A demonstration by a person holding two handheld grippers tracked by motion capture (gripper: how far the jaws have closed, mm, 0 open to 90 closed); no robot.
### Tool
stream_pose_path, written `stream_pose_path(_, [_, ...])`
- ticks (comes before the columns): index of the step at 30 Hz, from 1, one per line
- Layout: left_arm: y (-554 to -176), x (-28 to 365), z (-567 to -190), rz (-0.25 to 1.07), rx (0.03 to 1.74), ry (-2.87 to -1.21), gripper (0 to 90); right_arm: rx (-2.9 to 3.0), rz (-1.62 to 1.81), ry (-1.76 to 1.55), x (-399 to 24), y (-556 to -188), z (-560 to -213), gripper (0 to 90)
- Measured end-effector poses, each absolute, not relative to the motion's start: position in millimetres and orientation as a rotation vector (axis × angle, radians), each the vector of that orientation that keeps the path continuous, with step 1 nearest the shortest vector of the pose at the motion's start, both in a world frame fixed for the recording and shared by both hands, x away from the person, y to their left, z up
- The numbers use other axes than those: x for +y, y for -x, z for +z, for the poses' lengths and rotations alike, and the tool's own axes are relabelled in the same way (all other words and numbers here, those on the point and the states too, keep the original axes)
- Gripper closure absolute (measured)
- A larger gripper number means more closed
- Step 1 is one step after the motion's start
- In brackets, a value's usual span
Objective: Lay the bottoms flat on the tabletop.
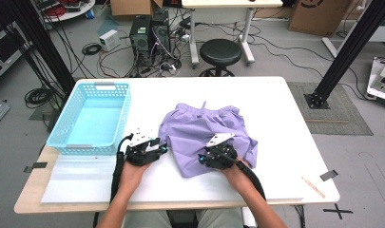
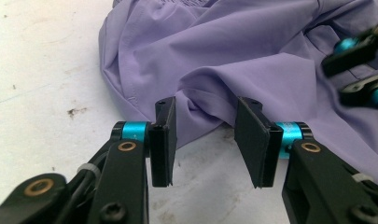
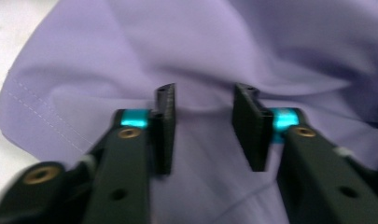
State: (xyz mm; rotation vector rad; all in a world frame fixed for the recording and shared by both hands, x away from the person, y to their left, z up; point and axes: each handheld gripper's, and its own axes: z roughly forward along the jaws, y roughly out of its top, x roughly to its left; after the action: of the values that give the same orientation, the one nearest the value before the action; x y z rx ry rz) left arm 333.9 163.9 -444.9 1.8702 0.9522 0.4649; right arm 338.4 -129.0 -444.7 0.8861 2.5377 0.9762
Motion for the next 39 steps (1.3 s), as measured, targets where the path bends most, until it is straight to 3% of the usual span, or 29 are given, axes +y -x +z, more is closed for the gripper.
stream_pose_path(2, [-334,163,-445,0.465,0.953,-1.866,58.8,2.578,1.000,-0.829,-126,-338,-444,89.1])
stream_pose_path(3, [-334,163,-446,0.464,0.955,-1.866,58.7,2.589,0.964,-0.779,-124,-337,-443,90.0])
stream_pose_path(10, [-333,163,-445,0.468,0.953,-1.869,58.9,2.383,0.878,-0.885,-150,-345,-426,90.0])
stream_pose_path(18, [-330,155,-445,0.434,0.910,-1.888,60.0,2.291,0.770,-1.013,-179,-350,-435,89.7])
stream_pose_path(27, [-315,139,-445,0.388,0.815,-1.908,60.8,2.267,0.922,-0.937,-179,-336,-423,76.5])
stream_pose_path(31, [-311,129,-443,0.343,0.755,-1.901,60.8,2.261,0.957,-0.949,-180,-331,-421,73.7])
stream_pose_path(39, [-318,100,-450,0.251,0.733,-2.069,56.3,2.264,0.969,-0.974,-185,-331,-421,72.1])
